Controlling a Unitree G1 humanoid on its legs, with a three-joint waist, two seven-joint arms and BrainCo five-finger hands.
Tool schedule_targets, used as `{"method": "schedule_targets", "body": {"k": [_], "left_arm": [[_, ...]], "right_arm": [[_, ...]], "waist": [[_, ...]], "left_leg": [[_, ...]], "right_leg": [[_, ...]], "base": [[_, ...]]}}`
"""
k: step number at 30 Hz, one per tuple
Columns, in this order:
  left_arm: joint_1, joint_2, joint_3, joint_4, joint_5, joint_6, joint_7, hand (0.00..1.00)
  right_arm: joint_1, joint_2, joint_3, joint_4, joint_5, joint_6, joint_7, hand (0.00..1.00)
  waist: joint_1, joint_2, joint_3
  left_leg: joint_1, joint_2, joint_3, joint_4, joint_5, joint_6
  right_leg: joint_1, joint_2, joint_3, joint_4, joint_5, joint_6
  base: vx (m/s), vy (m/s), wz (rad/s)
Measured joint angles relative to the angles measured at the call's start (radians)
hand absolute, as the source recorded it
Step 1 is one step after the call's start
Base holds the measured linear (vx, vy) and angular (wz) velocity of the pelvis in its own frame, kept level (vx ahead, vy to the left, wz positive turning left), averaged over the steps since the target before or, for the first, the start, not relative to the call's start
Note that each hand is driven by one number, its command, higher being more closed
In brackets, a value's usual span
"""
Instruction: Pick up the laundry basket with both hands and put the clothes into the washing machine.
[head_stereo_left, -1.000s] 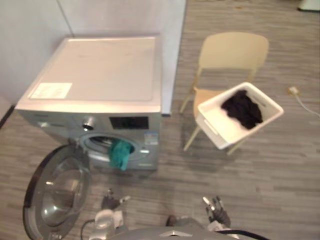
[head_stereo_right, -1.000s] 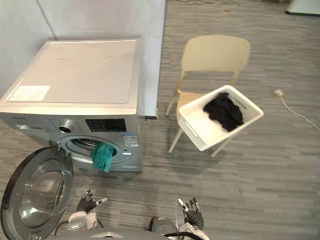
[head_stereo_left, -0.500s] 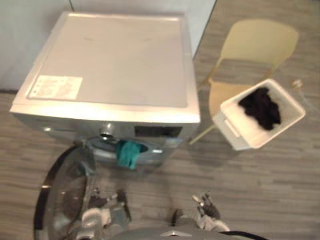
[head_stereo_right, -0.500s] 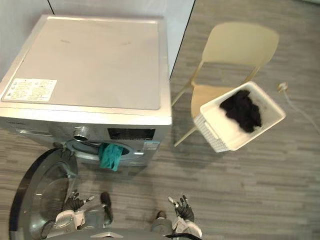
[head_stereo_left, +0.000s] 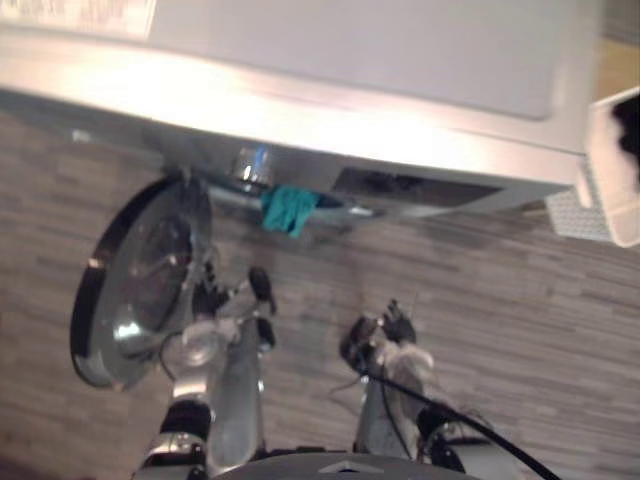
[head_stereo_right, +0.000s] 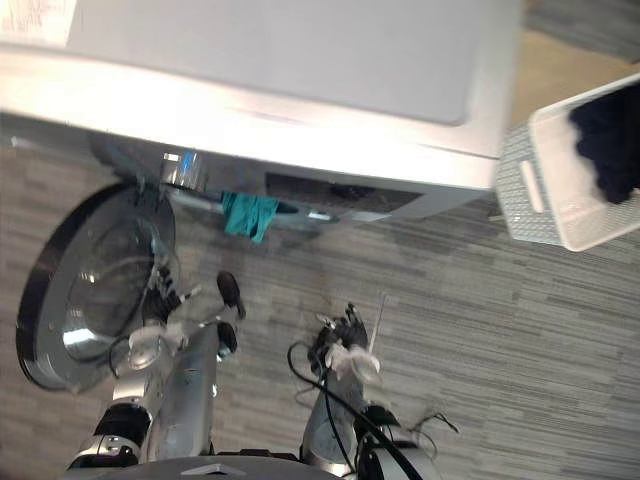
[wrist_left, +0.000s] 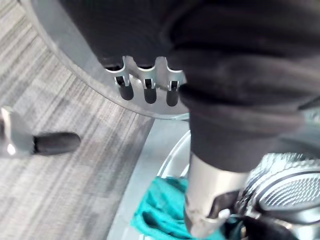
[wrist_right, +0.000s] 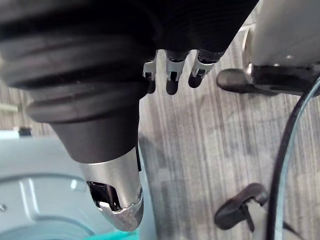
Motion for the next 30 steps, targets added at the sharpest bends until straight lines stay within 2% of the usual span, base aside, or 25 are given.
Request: {"method": "schedule_targets", "body": {"k": [1, 2, 6, 10, 12, 14, 19, 20, 26, 30], "left_arm": [[0.009, -0.013, -0.005, -0.074, -0.025, -0.004, -0.001, 0.00], [0.009, -0.021, -0.010, -0.145, -0.047, -0.009, -0.003, 0.00], [0.011, -0.037, -0.025, -0.289, -0.095, -0.016, -0.027, 0.00], [0.011, -0.043, -0.099, -0.369, -0.149, -0.022, -0.051, 0.00], [0.016, -0.043, -0.124, -0.402, -0.169, -0.025, -0.057, 0.00], [0.018, -0.044, -0.145, -0.429, -0.183, -0.025, -0.076, 0.00], [0.019, -0.046, -0.175, -0.458, -0.217, -0.026, -0.097, 0.00], [0.019, -0.042, -0.190, -0.464, -0.230, -0.026, -0.111, 0.00], [0.019, -0.040, -0.209, -0.469, -0.251, -0.027, -0.117, 0.00], [0.020, -0.040, -0.213, -0.470, -0.289, -0.027, -0.116, 0.00]], "right_arm": [[-0.020, -0.010, 0.025, -0.026, 0.000, 0.001, -0.002, 0.00], [-0.058, -0.032, 0.038, -0.041, 0.000, 0.001, -0.003, 0.00], [-0.206, -0.067, 0.087, -0.062, -0.001, 0.003, -0.021, 0.00], [-0.370, -0.100, 0.123, -0.046, 0.001, 0.003, -0.036, 0.00], [-0.443, -0.121, 0.138, -0.016, 0.003, 0.002, -0.037, 0.00], [-0.491, -0.149, 0.141, -0.002, 0.012, 0.001, -0.039, 0.00], [-0.598, -0.224, 0.152, 0.064, 0.103, -0.004, -0.042, 0.00], [-0.623, -0.252, 0.172, 0.069, 0.142, -0.010, -0.042, 0.00], [-0.681, -0.300, 0.179, 0.098, 0.212, -0.015, -0.052, 0.00], [-0.701, -0.324, 0.155, 0.104, 0.327, -0.013, -0.069, 0.00]], "waist": [[0.005, 0.000, 0.003], [0.013, -0.005, 0.015], [0.038, -0.002, 0.046], [0.066, -0.002, 0.055], [0.070, 0.000, 0.056], [0.078, 0.001, 0.056], [0.100, 0.001, 0.056], [0.112, 0.001, 0.056], [0.116, 0.004, 0.055], [0.128, 0.012, 0.051]], "left_leg": [[-0.030, 0.029, 0.068, 0.022, 0.040, 0.028], [-0.076, 0.029, 0.069, 0.059, 0.041, 0.056], [-0.212, 0.051, 0.048, 0.164, 0.015, 0.075], [-0.324, 0.059, 0.048, 0.198, 0.005, 0.069], [-0.360, 0.060, 0.052, 0.194, 0.010, 0.067], [-0.386, 0.053, 0.054, 0.175, 0.027, 0.078], [-0.407, 0.010, 0.066, 0.085, 0.083, 0.085], [-0.407, -0.001, 0.070, 0.054, 0.104, 0.087], [-0.422, -0.030, 0.053, -0.033, 0.180, 0.092], [-0.426, -0.046, 0.039, -0.108, 0.237, 0.080]], "right_leg": [[-0.045, -0.024, -0.007, 0.062, -0.028, -0.001], [-0.097, -0.054, -0.003, 0.130, -0.048, -0.014], [-0.219, -0.092, -0.003, 0.244, -0.075, -0.042], [-0.319, -0.119, -0.013, 0.304, -0.101, -0.043], [-0.346, -0.126, -0.032, 0.308, -0.103, -0.043], [-0.365, -0.131, -0.050, 0.310, -0.103, -0.043], [-0.383, -0.155, -0.098, 0.307, -0.102, -0.043], [-0.385, -0.156, -0.111, 0.303, -0.102, -0.043], [-0.400, -0.157, -0.154, 0.310, -0.106, -0.050], [-0.416, -0.161, -0.187, 0.339, -0.121, -0.071]], "base": [[-0.06, -0.090, 0.56], [-0.06, -0.071, 0.40], [-0.05, -0.008, 0.15], [-0.05, 0.007, 0.17], [-0.03, 0.017, 0.17], [-0.02, 0.024, 0.23], [-0.02, 0.049, 0.29], [-0.02, 0.045, 0.18], [-0.04, 0.026, 0.19], [-0.09, 0.009, 0.16]]}}
